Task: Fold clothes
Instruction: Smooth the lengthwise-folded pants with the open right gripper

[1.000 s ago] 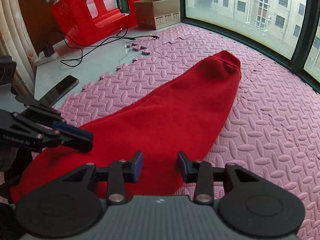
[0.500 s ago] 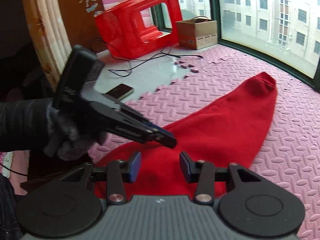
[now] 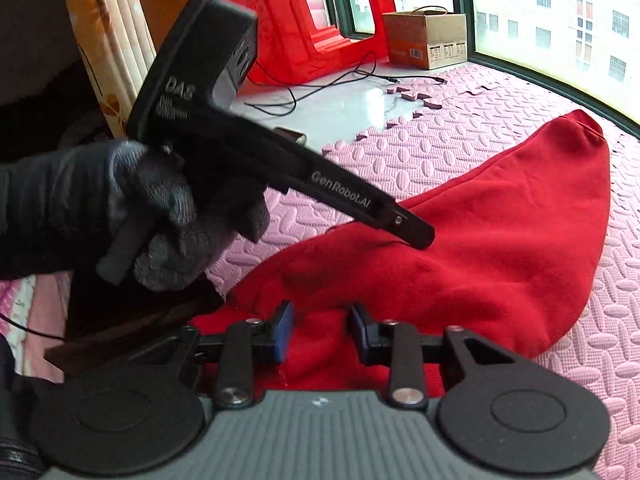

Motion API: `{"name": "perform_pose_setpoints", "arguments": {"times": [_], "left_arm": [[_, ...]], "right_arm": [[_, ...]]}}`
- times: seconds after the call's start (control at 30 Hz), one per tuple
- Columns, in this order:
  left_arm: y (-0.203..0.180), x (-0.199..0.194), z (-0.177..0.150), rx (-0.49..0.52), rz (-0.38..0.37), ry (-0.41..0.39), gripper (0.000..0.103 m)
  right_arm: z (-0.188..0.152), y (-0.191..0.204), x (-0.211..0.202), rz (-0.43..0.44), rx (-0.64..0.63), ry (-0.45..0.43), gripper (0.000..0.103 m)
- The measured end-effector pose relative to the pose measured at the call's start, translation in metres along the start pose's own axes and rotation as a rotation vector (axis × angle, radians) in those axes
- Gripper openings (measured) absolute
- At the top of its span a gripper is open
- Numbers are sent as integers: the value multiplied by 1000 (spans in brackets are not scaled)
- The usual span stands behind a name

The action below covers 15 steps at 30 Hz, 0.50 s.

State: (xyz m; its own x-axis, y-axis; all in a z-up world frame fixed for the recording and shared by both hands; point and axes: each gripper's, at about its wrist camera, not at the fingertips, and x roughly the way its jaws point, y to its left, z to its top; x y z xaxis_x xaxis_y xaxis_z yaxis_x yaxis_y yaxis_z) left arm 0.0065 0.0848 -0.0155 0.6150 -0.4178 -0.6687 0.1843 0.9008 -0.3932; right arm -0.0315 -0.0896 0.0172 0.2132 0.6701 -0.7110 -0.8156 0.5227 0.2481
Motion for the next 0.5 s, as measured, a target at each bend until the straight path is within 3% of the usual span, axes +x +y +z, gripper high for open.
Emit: {"name": "perform_pose_setpoints", "arguments": {"times": [0.37,0.47,0.5], "left_arm": [[-1,1,3,-12,43,-20,17],[-1,3,10,-4,85,-28,20],[0,3,12,-1,99,-31,27]], "right_arm": [[15,-55,-19,-121,114,-66,34],[19,-79,-23,-182,186,-96,35],[21,-89,-23,-214,207,-102,35]]}}
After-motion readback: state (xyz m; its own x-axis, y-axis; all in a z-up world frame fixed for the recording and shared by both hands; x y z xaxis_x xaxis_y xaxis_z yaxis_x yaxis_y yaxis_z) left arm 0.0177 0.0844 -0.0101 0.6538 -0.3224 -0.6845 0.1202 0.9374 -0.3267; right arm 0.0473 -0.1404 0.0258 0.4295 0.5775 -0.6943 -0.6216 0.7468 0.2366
